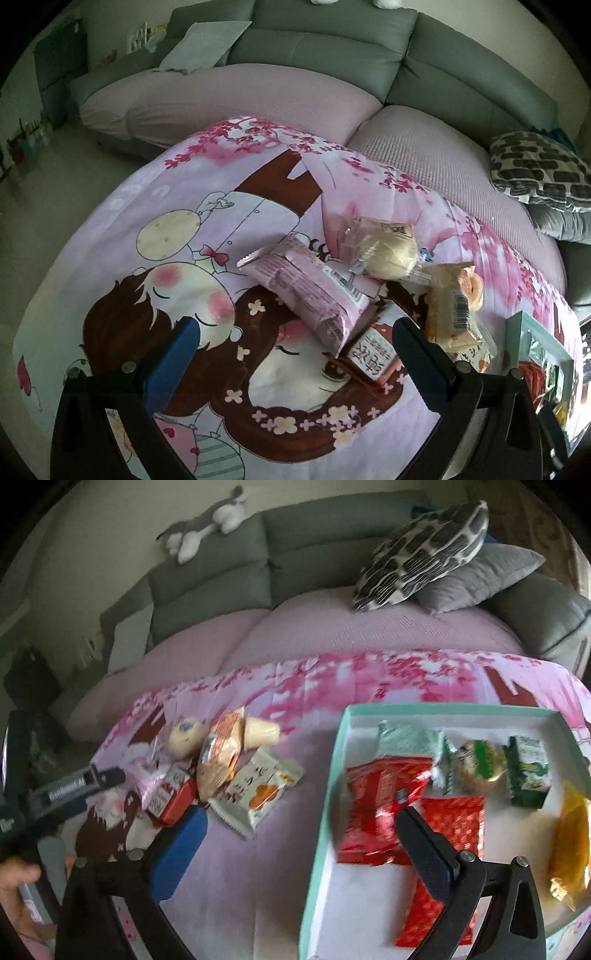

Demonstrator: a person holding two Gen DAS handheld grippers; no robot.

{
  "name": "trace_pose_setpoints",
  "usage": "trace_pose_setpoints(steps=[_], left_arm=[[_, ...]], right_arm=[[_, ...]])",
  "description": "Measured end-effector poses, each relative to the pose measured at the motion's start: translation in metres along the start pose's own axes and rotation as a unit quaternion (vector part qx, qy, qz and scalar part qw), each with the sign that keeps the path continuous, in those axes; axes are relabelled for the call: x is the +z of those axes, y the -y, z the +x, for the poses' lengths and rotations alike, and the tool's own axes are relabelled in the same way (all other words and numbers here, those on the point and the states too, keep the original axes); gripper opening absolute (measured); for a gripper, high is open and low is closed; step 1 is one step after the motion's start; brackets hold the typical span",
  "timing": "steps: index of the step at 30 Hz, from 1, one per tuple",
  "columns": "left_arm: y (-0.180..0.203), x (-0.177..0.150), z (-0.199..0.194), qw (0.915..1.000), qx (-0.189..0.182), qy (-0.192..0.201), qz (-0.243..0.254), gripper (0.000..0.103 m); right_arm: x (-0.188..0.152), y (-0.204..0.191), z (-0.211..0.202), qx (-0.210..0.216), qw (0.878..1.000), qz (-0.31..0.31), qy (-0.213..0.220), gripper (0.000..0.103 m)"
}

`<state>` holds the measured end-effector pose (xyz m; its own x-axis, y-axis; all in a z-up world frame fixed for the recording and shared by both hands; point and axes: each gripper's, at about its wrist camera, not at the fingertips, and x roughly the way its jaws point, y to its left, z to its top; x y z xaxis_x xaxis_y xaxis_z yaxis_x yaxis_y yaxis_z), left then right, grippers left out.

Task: Organize snacks
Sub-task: 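Move both tools back over the snack pile, then grasp the pink-grey wrapped pack with the left tool while the right tool grasps the orange bread bag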

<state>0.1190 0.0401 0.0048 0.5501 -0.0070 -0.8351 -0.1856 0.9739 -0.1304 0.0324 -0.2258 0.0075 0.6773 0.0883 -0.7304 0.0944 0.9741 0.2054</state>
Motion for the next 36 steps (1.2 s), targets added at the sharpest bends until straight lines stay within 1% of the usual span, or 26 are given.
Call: trace_pose_setpoints(steps=[3, 5, 7, 8, 10, 13, 15, 18, 19, 20, 22, 24, 26, 27, 29, 31, 34, 36], left_arm=[[-0.003, 0.004, 0.005, 1.0, -0.003, 0.004, -0.002, 0.103], [-0.005, 0.007, 0.006, 0.9999, -0.009, 0.01, -0.004, 0.103], [-0.007, 0.011, 0.008, 0.9998, -0.017, 0.009, -0.009, 0.103], [-0.01, 0.013, 0.009, 0.9996, -0.023, 0.01, -0.014, 0.103], [-0.015, 0.018, 0.011, 0.9994, -0.022, 0.008, -0.026, 0.103], [-0.029, 0.024, 0.015, 0.9982, -0.03, 0.007, -0.052, 0.103], [-0.037, 0.026, 0.018, 0.9974, -0.024, 0.006, -0.067, 0.103], [-0.04, 0.028, 0.025, 0.9976, -0.014, -0.001, -0.067, 0.103], [-0.04, 0.028, 0.027, 0.9975, -0.017, -0.004, -0.068, 0.103], [-0.04, 0.029, 0.031, 0.9967, -0.028, -0.009, -0.076, 0.103], [-0.041, 0.029, 0.036, 0.9946, -0.049, -0.019, -0.09, 0.103], [-0.037, 0.03, 0.042, 0.9939, -0.061, -0.024, -0.089, 0.103], [-0.031, 0.03, 0.05, 0.9946, -0.058, -0.035, -0.078, 0.103], [-0.029, 0.029, 0.054, 0.9944, -0.059, -0.041, -0.078, 0.101], [-0.025, 0.027, 0.062, 0.9929, -0.069, -0.053, -0.081, 0.094], [-0.021, 0.024, 0.069, 0.9918, -0.077, -0.065, -0.079, 0.089], [-0.016, 0.023, 0.073, 0.9931, -0.067, -0.069, -0.067, 0.089], [-0.014, 0.023, 0.074, 0.9932, -0.068, -0.069, -0.064, 0.088]], right_arm=[[-0.001, -0.008, 0.004, 0.013, 1.0, -0.008, -0.011, 0.103], [0.001, -0.012, 0.004, 0.016, 1.0, -0.009, -0.004, 0.103], [0.005, -0.016, 0.005, 0.01, 1.0, -0.008, 0.002, 0.103], [0.008, -0.018, 0.006, 0.002, 1.0, -0.008, 0.004, 0.103], [0.016, -0.022, 0.008, -0.006, 1.0, -0.008, 0.004, 0.103], [0.031, -0.031, 0.016, 0.002, 1.0, -0.01, -0.001, 0.103], [0.041, -0.037, 0.022, 0.004, 1.0, -0.013, -0.003, 0.103], [0.053, -0.048, 0.032, 0.02, 1.0, -0.017, -0.007, 0.103], [0.057, -0.054, 0.038, 0.03, 0.999, -0.02, -0.012, 0.103], [0.059, -0.057, 0.042, 0.034, 0.999, -0.023, -0.016, 0.103], [0.062, -0.065, 0.055, 0.033, 0.998, -0.031, -0.031, 0.103], [0.063, -0.071, 0.066, 0.031, 0.998, -0.039, -0.042, 0.103], [0.063, -0.077, 0.077, 0.027, 0.997, -0.049, -0.051, 0.098], [0.063, -0.079, 0.081, 0.024, 0.997, -0.053, -0.056, 0.095], [0.061, -0.084, 0.093, 0.02, 0.995, -0.062, -0.069, 0.087], [0.059, -0.087, 0.102, 0.019, 0.994, -0.066, -0.08, 0.084], [0.057, -0.091, 0.111, 0.019, 0.993, -0.068, -0.092, 0.081], [0.056, -0.093, 0.116, 0.017, 0.993, -0.071, -0.096, 0.077]])
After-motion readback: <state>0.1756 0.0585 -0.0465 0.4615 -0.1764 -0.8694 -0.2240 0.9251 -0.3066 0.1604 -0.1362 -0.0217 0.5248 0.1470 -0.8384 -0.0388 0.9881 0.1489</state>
